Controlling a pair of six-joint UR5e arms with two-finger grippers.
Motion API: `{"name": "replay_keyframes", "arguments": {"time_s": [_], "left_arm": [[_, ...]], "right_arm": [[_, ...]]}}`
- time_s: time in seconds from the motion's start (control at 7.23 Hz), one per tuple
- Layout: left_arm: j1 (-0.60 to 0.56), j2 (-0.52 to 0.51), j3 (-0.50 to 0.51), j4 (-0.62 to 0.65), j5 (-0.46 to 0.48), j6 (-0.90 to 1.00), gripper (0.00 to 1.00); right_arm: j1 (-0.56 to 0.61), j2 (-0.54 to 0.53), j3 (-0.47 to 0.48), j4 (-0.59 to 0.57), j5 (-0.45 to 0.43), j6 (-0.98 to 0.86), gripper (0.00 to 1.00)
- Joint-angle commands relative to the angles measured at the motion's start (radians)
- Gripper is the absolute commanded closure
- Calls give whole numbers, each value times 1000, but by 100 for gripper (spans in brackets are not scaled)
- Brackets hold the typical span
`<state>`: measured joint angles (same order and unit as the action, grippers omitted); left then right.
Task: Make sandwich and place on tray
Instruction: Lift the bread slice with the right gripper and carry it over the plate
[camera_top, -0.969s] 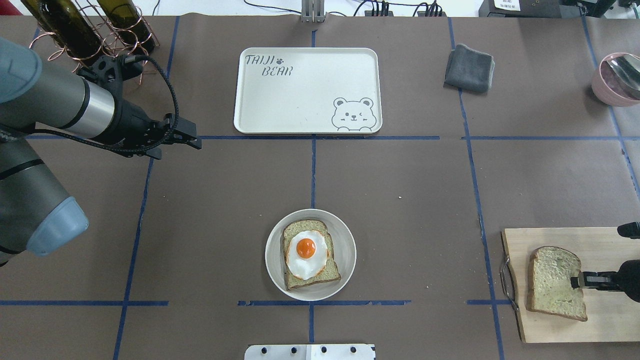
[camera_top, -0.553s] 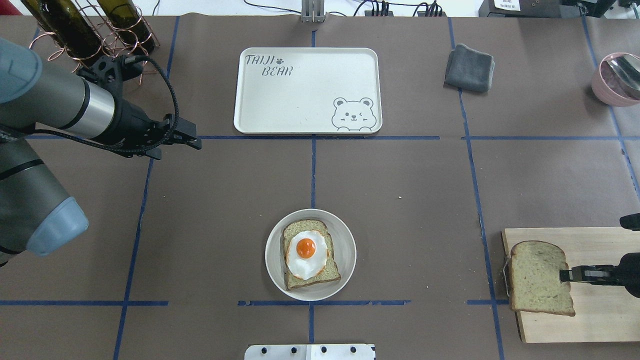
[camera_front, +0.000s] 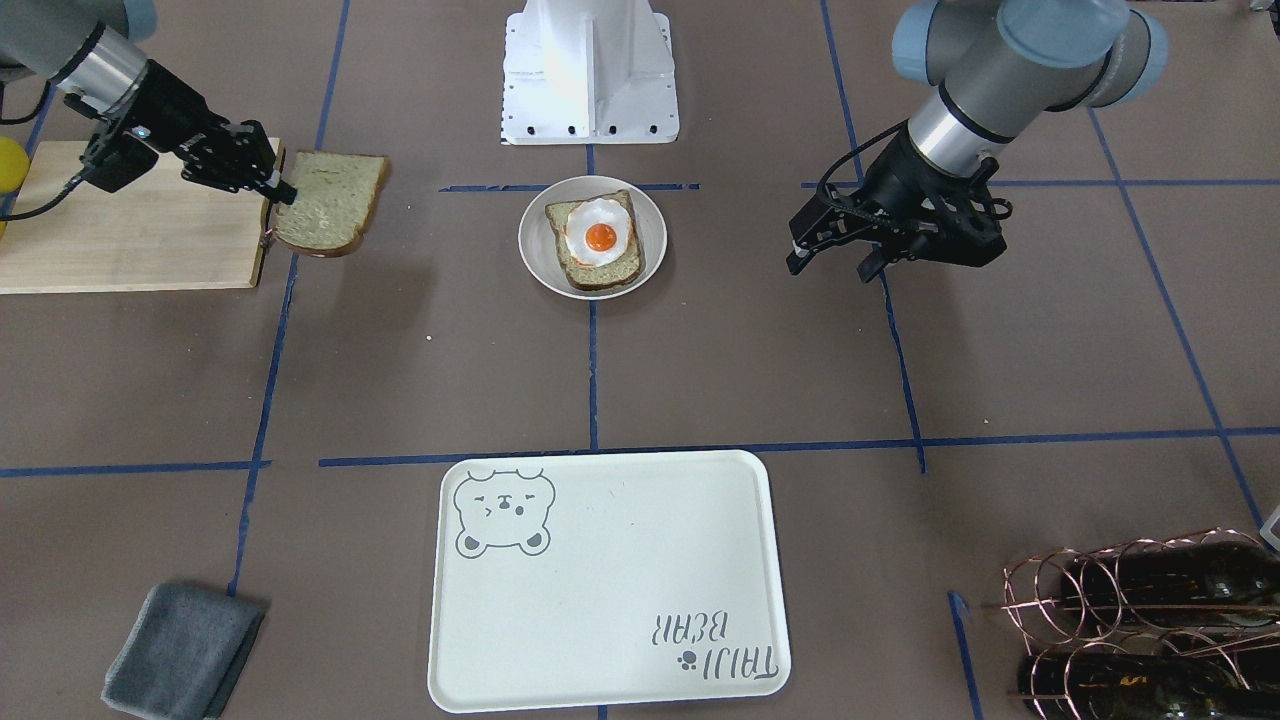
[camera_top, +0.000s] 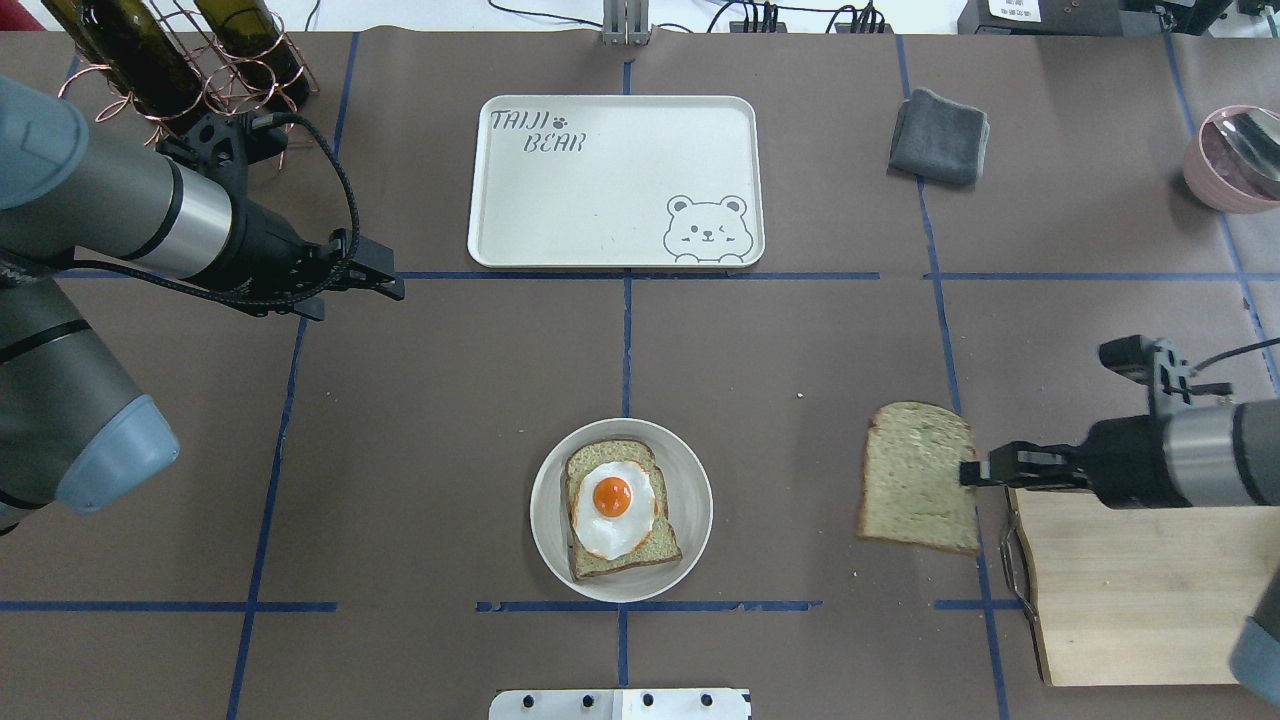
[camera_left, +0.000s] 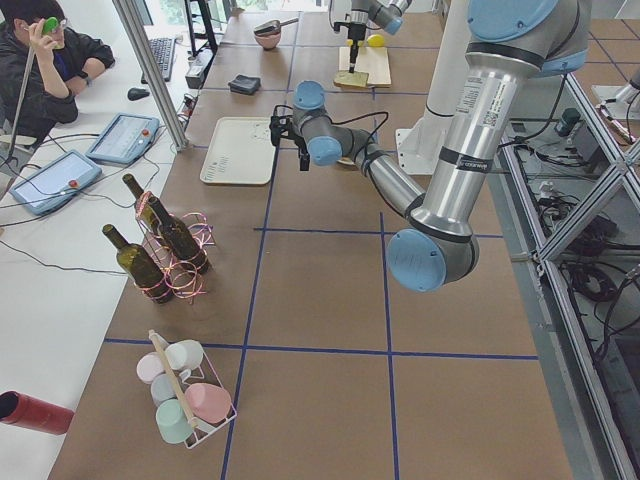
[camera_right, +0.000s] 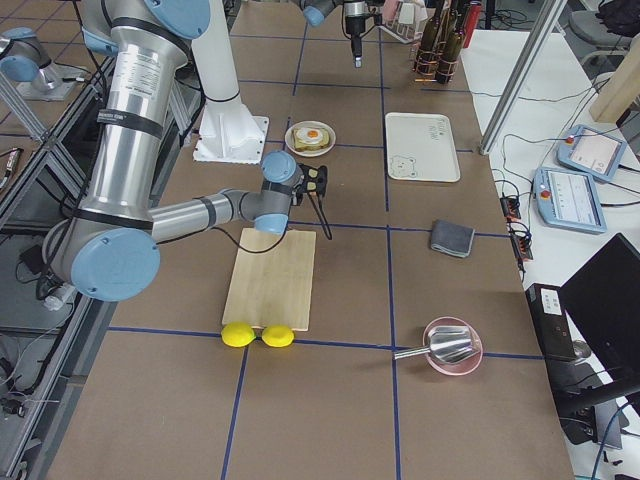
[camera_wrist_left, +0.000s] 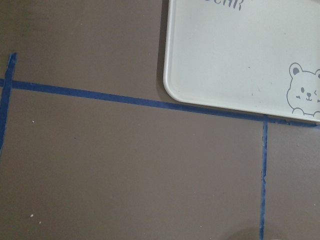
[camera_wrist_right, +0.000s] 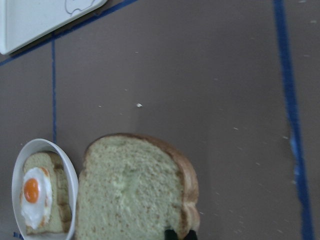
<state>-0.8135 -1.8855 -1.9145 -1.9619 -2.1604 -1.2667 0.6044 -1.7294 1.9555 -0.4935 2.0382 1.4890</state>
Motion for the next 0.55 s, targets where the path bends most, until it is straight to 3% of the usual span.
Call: {"name": "replay_keyframes", "arguments": {"time_s": [0.0, 0.14, 0.28, 0.42], "left_arm": [[1, -1, 9, 0, -1, -3, 0], [1, -3, 8, 0, -1, -3, 0], [1, -3, 9, 0, -1, -3, 0], [1, 0, 11, 0, -1, -3, 0]], "right_arm": [[-62, 320, -3, -341, -50, 22, 100], [-166, 434, -18, -450, -155, 22, 100], [-240, 505, -64, -477, -252, 19, 100], [-259, 552, -102, -484, -263, 13, 100]]}}
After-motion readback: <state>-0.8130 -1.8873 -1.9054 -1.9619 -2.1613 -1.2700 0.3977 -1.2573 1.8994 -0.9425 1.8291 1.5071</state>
